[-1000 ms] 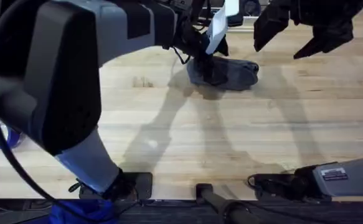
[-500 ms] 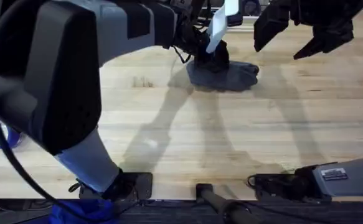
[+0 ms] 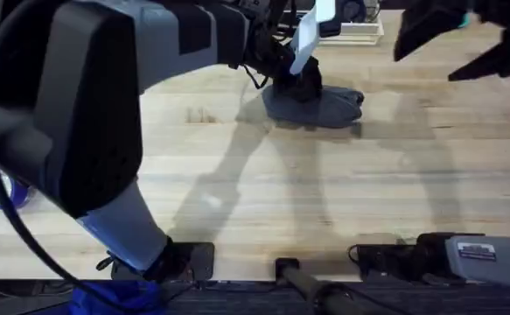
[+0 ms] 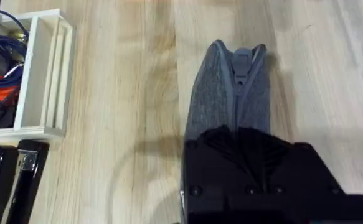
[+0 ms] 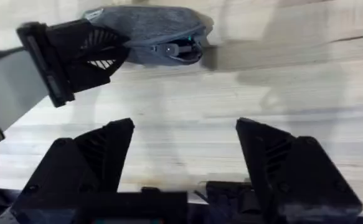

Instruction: Unzip the bag, pick up the pens from the table one at a time and place them inside, then zip the bag closed.

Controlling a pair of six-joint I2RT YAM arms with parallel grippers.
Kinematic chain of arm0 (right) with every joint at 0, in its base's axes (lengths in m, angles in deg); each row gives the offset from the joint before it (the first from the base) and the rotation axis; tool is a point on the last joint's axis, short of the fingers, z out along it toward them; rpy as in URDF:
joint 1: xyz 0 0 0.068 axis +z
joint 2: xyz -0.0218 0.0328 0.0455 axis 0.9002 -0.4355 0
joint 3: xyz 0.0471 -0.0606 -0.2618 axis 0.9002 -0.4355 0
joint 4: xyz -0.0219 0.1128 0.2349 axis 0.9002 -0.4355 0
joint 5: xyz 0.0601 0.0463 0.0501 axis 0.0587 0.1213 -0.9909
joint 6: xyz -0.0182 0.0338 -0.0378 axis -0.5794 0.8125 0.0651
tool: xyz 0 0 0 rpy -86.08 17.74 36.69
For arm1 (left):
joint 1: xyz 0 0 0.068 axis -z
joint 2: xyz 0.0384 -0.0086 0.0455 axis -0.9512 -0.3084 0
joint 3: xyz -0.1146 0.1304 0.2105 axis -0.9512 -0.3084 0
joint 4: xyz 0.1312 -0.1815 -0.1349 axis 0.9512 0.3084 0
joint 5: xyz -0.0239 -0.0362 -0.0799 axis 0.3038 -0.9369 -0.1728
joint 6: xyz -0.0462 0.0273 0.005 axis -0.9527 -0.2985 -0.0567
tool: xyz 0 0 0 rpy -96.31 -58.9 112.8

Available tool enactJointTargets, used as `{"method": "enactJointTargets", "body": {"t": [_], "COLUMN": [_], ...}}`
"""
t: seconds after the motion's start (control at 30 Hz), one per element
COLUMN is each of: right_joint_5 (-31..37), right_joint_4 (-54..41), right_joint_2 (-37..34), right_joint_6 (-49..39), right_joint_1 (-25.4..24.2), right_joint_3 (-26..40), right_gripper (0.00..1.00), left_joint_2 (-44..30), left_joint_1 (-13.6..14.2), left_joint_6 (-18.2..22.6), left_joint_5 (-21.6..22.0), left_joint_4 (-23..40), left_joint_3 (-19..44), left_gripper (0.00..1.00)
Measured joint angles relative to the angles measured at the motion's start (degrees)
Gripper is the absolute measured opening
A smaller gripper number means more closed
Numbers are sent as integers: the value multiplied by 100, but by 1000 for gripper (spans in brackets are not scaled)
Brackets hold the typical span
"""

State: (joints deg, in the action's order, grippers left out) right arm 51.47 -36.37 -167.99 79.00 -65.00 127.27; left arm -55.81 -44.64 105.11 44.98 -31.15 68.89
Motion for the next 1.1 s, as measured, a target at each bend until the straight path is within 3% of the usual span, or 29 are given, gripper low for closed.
{"method": "enactJointTargets", "body": {"t": [0.13,0.4,0.7,1.1], "right_joint_5": [-525,-1643,-2906,-3212], "right_joint_4": [152,1038,1936,2626], "right_joint_2": [202,715,797,797], "right_joint_6": [-226,-464,-680,-626], "right_joint_1": [-546,-1365,-1434,-1500], "right_joint_3": [-424,-2043,-3082,-3393], "right_gripper": [996,996,995,996], "left_joint_2": [-2,0,0,-1], "left_joint_1": [0,0,0,0], "left_joint_6": [0,0,0,0], "left_joint_5": [0,0,0,0], "left_joint_4": [0,0,0,0], "left_joint_3": [0,0,0,0], "left_gripper": [43,43,43,43]}}
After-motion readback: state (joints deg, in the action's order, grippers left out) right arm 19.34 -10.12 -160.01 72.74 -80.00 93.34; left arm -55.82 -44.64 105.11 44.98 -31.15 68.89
